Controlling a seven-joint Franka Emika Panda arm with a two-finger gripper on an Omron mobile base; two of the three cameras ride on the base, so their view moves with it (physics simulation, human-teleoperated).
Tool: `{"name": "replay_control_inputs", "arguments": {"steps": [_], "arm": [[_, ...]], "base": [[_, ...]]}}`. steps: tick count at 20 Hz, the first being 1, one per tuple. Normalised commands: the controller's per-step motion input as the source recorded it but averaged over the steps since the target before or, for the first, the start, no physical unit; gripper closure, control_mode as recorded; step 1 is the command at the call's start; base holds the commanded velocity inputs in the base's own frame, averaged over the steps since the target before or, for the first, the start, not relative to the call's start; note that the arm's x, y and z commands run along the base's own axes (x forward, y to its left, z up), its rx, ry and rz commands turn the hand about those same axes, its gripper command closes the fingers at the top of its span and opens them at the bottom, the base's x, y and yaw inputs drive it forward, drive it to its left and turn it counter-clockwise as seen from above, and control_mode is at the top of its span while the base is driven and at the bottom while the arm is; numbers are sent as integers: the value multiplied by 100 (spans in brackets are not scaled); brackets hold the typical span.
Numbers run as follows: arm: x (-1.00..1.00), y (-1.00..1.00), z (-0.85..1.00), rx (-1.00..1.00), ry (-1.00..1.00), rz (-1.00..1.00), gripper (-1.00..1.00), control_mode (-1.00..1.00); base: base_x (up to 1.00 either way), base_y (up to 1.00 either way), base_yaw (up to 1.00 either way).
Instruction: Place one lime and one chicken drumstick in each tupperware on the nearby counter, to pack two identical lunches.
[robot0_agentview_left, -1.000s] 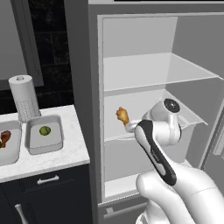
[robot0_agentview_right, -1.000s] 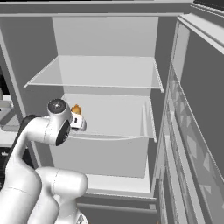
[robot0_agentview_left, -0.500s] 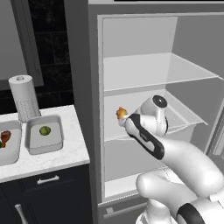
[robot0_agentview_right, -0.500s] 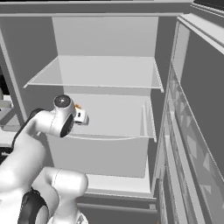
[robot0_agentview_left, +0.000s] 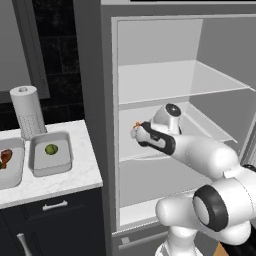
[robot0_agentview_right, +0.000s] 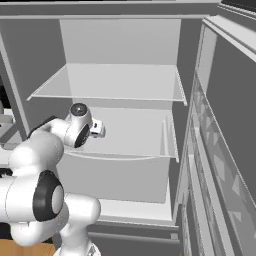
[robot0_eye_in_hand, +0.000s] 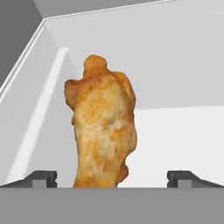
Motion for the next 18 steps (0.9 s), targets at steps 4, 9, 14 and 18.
{"name": "replay_control_inputs", "arguments": {"steps": [4, 9, 14, 18], "arm": [[52, 0, -26, 0, 2, 0, -100, -100], [42, 0, -44, 0, 7, 0, -100, -100], [-2, 0, -86, -1, 12, 0, 100, -100], [-77, -17, -92, -1, 4, -4, 100, -100]], "base": [[0, 0, 0], [0, 0, 0], [0, 0, 0], [0, 0, 0]]}}
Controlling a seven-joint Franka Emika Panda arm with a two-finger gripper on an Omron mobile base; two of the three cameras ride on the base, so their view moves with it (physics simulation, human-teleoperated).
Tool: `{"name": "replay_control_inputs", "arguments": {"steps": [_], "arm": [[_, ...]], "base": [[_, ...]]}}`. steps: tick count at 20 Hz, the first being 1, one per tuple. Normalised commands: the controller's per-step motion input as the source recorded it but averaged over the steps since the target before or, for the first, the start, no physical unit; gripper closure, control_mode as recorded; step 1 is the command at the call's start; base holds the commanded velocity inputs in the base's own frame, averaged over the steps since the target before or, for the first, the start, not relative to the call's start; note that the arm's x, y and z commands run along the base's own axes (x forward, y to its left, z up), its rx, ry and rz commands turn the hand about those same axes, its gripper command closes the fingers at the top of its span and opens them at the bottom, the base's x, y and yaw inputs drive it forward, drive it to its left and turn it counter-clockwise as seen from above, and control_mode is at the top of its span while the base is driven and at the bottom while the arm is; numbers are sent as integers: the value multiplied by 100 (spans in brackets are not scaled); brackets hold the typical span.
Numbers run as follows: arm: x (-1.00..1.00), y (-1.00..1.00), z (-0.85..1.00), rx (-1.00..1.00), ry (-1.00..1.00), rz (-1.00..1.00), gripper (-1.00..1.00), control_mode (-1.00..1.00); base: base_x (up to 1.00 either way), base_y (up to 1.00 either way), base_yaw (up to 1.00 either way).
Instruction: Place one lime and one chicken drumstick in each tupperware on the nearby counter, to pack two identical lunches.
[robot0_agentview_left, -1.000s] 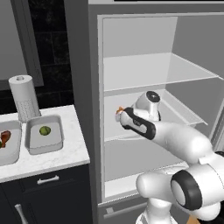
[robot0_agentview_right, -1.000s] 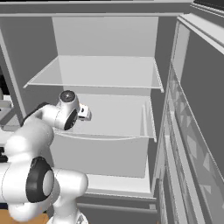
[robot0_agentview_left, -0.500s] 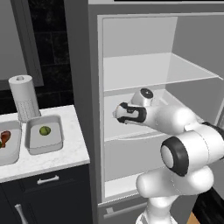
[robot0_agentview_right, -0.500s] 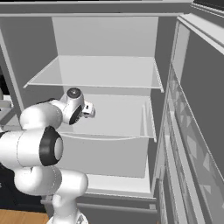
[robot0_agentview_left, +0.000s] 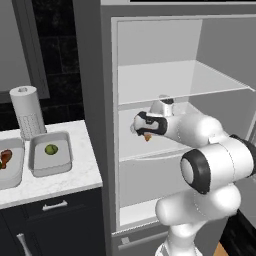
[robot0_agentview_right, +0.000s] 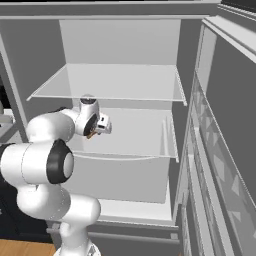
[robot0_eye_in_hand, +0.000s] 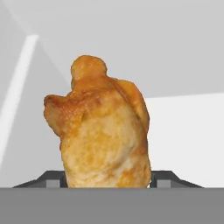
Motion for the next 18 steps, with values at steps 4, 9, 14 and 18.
{"name": "replay_control_inputs", "arguments": {"steps": [4, 9, 14, 18], "arm": [[-100, -34, -35, 0, -19, -6, 100, -100], [-100, -35, 14, 0, -13, -4, 100, -100], [-100, -7, 80, -1, 0, -1, 100, -100], [-100, 0, 100, -3, 8, -2, 100, -100]], "base": [[0, 0, 0], [0, 0, 0], [0, 0, 0], [0, 0, 0]]}}
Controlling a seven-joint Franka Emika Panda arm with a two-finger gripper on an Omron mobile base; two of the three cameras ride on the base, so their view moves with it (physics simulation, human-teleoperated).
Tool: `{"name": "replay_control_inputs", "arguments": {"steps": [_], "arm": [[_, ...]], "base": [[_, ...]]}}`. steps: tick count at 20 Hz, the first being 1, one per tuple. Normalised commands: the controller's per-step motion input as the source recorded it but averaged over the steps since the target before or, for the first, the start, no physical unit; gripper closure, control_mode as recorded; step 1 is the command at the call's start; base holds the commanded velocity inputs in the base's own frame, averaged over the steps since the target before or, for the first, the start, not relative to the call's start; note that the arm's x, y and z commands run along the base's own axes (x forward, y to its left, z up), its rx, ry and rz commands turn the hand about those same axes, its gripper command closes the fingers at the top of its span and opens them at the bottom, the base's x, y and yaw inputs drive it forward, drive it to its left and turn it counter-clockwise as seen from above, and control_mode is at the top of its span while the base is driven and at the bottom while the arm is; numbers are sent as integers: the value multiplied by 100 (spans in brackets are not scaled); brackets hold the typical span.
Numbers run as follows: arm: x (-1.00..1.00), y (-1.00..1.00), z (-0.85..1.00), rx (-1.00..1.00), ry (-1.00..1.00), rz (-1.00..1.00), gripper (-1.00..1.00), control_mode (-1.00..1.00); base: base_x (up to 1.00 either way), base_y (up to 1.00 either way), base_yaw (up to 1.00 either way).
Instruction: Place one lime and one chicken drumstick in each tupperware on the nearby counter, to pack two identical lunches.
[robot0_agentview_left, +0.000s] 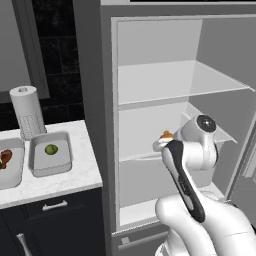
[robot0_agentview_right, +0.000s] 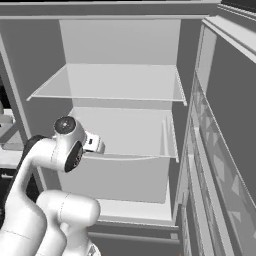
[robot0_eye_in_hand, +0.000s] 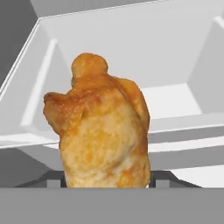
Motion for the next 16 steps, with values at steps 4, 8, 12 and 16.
{"name": "replay_control_inputs", "arguments": {"steps": [4, 8, 12, 16], "arm": [[-100, -12, 100, -2, 10, -5, 100, -100], [-100, -22, 96, 0, 6, -4, 100, -100], [-100, -7, 4, -3, 12, -1, 100, -100], [-100, 0, -40, -7, 2, 0, 100, -100]], "base": [[0, 0, 0], [0, 0, 0], [0, 0, 0], [0, 0, 0]]}}
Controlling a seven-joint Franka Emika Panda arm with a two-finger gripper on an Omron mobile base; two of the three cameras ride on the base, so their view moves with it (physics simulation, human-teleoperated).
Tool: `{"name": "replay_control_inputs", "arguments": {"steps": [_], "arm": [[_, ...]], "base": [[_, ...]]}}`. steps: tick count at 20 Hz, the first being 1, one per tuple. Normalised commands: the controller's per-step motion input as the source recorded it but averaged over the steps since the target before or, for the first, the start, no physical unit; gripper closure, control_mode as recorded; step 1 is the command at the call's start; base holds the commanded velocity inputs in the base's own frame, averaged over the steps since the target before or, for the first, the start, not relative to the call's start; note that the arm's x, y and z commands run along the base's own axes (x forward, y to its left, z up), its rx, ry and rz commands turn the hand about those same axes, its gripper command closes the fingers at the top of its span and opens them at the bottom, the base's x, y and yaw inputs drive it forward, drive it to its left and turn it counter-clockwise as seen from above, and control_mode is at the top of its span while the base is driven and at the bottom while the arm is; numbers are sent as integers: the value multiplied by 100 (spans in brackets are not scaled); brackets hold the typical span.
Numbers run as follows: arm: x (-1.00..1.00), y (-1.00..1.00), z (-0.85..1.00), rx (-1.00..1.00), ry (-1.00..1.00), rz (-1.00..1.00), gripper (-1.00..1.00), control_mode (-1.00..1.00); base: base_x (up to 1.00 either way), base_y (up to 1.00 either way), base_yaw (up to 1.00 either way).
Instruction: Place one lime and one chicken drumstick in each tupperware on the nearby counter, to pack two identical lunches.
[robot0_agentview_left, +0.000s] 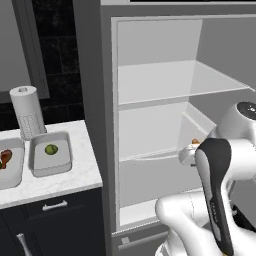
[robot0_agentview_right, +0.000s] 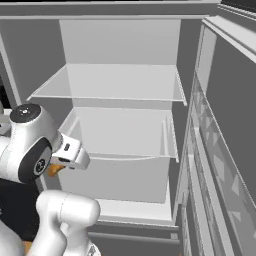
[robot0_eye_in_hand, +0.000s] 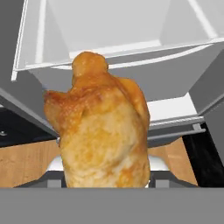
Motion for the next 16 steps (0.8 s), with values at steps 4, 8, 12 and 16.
{"name": "replay_control_inputs", "arguments": {"steps": [4, 8, 12, 16], "arm": [[-25, 0, -12, -2, 0, 0, 100, 100], [0, 0, 0, 0, 0, 0, 100, 100], [0, 0, 0, 0, 0, 0, 100, 100], [0, 0, 0, 0, 0, 0, 100, 100]], "base": [[-75, 11, 0], [-92, 89, 4], [-27, 100, 7], [20, 100, 3]]}}
